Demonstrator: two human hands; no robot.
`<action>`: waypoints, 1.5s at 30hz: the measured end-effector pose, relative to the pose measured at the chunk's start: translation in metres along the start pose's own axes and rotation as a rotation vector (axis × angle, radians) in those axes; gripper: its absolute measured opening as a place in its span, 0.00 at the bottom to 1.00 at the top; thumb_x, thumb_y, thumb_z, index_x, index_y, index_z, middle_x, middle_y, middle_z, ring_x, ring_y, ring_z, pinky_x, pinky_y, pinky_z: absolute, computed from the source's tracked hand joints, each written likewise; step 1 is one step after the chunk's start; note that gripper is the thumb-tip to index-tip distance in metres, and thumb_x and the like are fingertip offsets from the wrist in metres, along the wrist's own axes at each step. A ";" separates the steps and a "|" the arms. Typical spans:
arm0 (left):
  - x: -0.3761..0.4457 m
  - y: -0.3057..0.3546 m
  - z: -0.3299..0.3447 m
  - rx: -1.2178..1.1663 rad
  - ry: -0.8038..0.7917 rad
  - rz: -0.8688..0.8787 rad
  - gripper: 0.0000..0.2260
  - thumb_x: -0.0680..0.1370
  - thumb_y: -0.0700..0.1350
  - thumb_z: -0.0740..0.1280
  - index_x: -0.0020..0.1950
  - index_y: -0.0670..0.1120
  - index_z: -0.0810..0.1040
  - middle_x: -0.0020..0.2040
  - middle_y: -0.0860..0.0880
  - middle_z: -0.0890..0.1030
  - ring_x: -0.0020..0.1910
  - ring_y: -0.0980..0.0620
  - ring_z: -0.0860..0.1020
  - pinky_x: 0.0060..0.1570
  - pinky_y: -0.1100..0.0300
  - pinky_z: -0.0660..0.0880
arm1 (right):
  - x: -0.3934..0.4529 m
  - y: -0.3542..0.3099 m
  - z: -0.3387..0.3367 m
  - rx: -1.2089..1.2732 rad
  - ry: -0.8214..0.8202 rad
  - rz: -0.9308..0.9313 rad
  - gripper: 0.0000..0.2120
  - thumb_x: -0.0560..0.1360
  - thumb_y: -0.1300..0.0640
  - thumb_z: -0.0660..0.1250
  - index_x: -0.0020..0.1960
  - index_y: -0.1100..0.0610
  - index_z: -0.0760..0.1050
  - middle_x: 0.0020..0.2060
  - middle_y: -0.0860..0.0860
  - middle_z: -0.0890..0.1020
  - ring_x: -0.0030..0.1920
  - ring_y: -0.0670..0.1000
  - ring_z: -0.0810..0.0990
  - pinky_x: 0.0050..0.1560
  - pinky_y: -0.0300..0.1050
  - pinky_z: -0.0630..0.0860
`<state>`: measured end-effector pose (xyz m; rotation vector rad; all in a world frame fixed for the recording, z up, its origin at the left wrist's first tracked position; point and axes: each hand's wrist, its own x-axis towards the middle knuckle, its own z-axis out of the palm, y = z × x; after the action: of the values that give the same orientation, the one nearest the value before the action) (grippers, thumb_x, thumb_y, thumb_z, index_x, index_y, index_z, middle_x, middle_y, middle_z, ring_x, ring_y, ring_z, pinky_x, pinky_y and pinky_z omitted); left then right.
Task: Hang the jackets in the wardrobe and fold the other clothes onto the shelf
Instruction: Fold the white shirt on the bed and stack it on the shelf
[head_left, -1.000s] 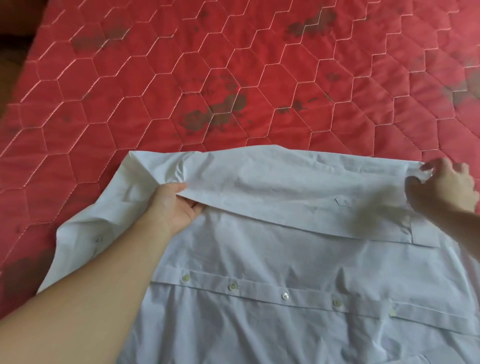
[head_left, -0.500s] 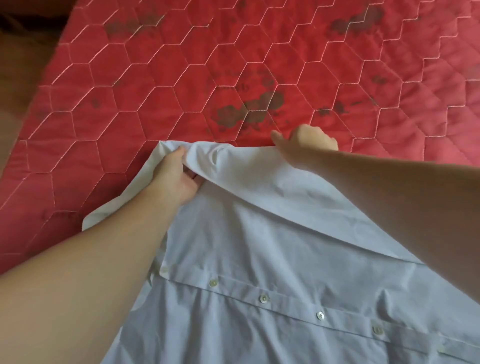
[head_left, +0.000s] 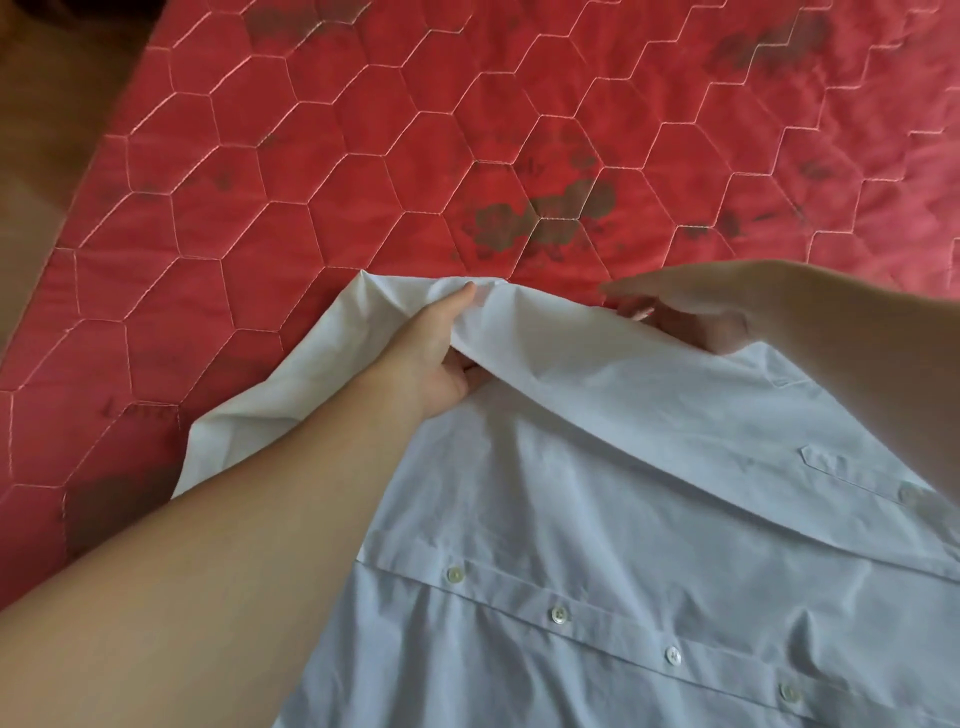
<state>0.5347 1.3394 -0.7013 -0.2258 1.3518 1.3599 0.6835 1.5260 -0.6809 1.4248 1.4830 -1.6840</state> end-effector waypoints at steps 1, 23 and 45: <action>0.001 0.000 0.000 -0.028 -0.019 0.010 0.15 0.80 0.51 0.64 0.63 0.45 0.78 0.52 0.46 0.84 0.51 0.48 0.82 0.46 0.55 0.80 | -0.001 0.000 -0.001 -0.036 -0.014 0.025 0.18 0.76 0.42 0.66 0.50 0.57 0.75 0.38 0.54 0.82 0.37 0.53 0.83 0.46 0.48 0.80; 0.003 -0.012 0.001 -0.211 0.004 0.025 0.20 0.84 0.54 0.53 0.64 0.43 0.76 0.55 0.43 0.83 0.55 0.46 0.81 0.51 0.51 0.78 | -0.009 0.015 0.009 0.028 0.161 -0.040 0.30 0.72 0.30 0.63 0.49 0.57 0.81 0.43 0.54 0.85 0.42 0.54 0.84 0.49 0.47 0.80; 0.008 -0.016 0.001 -0.274 0.057 0.013 0.29 0.83 0.62 0.47 0.66 0.44 0.75 0.58 0.41 0.82 0.58 0.44 0.80 0.54 0.50 0.78 | -0.007 -0.015 0.015 0.496 0.093 -0.186 0.03 0.76 0.62 0.66 0.44 0.57 0.77 0.32 0.53 0.81 0.31 0.51 0.80 0.34 0.42 0.80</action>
<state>0.5449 1.3393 -0.7162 -0.4433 1.2120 1.5583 0.6669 1.5154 -0.6705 1.6702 1.3334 -2.2423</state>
